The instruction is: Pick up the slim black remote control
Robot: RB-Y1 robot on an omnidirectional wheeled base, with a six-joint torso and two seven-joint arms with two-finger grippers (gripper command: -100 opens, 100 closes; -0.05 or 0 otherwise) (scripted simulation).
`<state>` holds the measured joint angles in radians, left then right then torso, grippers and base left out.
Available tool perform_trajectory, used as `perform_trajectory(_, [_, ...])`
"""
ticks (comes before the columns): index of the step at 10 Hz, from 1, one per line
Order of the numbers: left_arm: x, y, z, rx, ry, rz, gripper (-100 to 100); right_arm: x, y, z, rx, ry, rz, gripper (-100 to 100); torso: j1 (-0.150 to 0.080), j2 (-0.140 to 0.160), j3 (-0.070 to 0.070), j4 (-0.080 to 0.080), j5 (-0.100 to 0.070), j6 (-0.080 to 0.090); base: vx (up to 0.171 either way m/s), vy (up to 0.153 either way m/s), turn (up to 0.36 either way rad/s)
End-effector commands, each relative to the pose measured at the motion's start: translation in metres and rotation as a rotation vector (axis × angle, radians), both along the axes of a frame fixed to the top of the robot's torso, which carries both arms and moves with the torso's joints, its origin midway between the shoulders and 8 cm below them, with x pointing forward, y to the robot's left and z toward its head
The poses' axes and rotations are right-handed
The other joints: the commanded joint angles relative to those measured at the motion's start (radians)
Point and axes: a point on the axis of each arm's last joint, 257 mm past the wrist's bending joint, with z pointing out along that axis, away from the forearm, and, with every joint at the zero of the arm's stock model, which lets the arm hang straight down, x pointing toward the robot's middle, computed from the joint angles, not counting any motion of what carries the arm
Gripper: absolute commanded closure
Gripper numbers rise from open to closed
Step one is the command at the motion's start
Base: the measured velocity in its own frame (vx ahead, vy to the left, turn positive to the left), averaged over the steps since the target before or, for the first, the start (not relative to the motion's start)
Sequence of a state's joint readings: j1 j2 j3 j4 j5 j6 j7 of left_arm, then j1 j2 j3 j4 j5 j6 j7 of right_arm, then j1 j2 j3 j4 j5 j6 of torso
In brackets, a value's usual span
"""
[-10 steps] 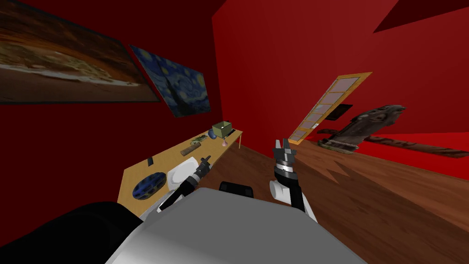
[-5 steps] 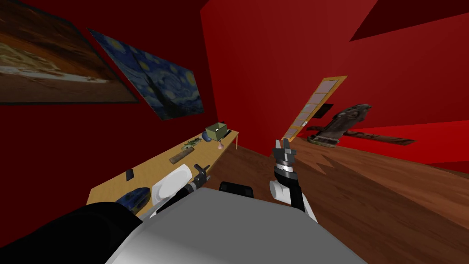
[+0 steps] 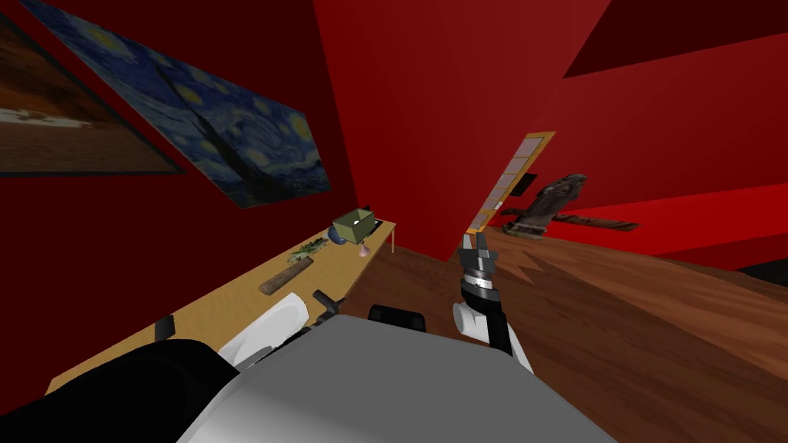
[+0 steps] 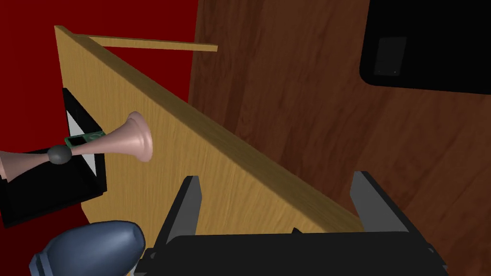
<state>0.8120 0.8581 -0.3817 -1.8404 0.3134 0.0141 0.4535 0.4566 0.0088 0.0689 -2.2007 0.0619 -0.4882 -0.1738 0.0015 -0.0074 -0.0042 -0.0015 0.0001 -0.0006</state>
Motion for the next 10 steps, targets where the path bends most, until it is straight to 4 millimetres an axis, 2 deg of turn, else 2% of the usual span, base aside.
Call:
perform_trajectory(1, [-0.038, 0.012, -0.025, 0.033, 0.120, -0.011, -100, 0.000, 0.000, 0.000, 0.000, 0.000, 0.000, 0, 0.000, 0.000, 0.000, 0.000, 0.000, 0.000, 0.170, 0.002, -0.208])
perform_trajectory(2, [-0.038, 0.012, -0.025, 0.033, 0.120, -0.011, -100, 0.000, 0.000, 0.000, 0.000, 0.000, 0.000, 0, -0.001, -0.003, -0.002, -0.001, 0.000, 0.000, 0.132, 0.023, -0.064])
perform_trajectory(4, [-0.084, 0.032, -0.048, 0.079, 0.261, -0.027, -100, 0.000, 0.000, 0.000, 0.000, 0.000, 0.000, 0, 0.000, -0.001, 0.000, 0.000, 0.000, 0.000, 0.125, 0.040, -0.152])
perform_trajectory(5, [-0.085, 0.033, -0.048, 0.080, 0.264, -0.027, -100, 0.000, 0.000, 0.000, 0.000, 0.000, 0.000, 0, 0.001, -0.002, -0.001, 0.000, 0.001, 0.000, 0.118, 0.053, -0.062])
perform_trajectory(8, [-0.147, 0.064, -0.068, 0.151, 0.445, -0.049, -100, 0.000, 0.000, 0.000, 0.000, 0.000, 0.000, 0, 0.002, -0.002, -0.001, 0.000, 0.001, 0.000, 0.139, 0.054, -0.124])
perform_trajectory(9, [-0.147, 0.064, -0.068, 0.151, 0.445, -0.049, -100, 0.000, 0.000, 0.000, 0.000, 0.000, 0.000, 0, 0.002, -0.004, -0.002, -0.001, 0.000, 0.000, 0.109, 0.039, -0.037])
perform_trajectory(10, [-0.165, 0.074, -0.072, 0.172, 0.495, -0.055, -100, 0.000, 0.000, 0.000, 0.000, 0.000, 0.000, 0, 0.000, -0.001, -0.001, 0.000, 0.000, 0.000, 0.087, 0.029, -0.069])
